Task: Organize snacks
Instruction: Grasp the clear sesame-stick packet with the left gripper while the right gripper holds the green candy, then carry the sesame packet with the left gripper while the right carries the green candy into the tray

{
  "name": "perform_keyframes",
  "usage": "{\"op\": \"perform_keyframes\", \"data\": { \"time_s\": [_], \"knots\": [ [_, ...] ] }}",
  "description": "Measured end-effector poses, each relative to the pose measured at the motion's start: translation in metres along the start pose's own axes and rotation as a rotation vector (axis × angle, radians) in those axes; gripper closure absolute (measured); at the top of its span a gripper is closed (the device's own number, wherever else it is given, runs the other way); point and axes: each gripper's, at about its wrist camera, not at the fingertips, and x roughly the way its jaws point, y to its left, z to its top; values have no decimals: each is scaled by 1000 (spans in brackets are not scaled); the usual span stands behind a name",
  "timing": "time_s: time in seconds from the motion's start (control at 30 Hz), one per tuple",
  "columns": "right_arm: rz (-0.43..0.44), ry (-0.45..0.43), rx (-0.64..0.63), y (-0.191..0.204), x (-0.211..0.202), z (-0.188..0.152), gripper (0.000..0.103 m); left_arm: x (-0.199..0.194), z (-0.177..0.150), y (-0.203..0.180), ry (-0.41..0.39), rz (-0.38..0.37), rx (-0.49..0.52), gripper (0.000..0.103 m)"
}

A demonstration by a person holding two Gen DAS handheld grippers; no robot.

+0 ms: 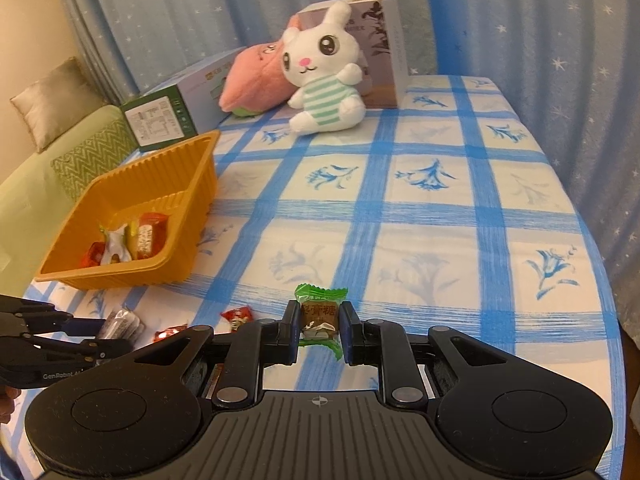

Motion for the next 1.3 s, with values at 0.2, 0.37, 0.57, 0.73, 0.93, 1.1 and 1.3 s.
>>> {"op": "perform_keyframes", "data": {
  "time_s": [0.2, 0.37, 0.57, 0.73, 0.93, 1.1, 1.3],
  "knots": [
    [47, -8, -32, 16, -2, 5, 82, -24, -6, 8, -37, -10, -37, 70],
    [96, -11, -66, 34, -1, 11, 82, -51, -8, 16, -80, -14, -72, 70],
    [160, -21, -113, 59, 1, 21, 82, -83, -3, 28, -144, -12, -108, 70],
    [212, -33, -146, 80, 7, 35, 82, -99, 12, 41, -194, -12, -122, 70],
    [244, -47, -169, 103, 21, 53, 82, -99, 37, 51, -241, -4, -117, 70],
    [247, -33, -164, 115, 41, 63, 82, -78, 53, 67, -218, -3, -148, 70],
    [232, -16, -164, 126, 63, 70, 82, -61, 72, 80, -216, -2, -122, 70]
  ]
}}
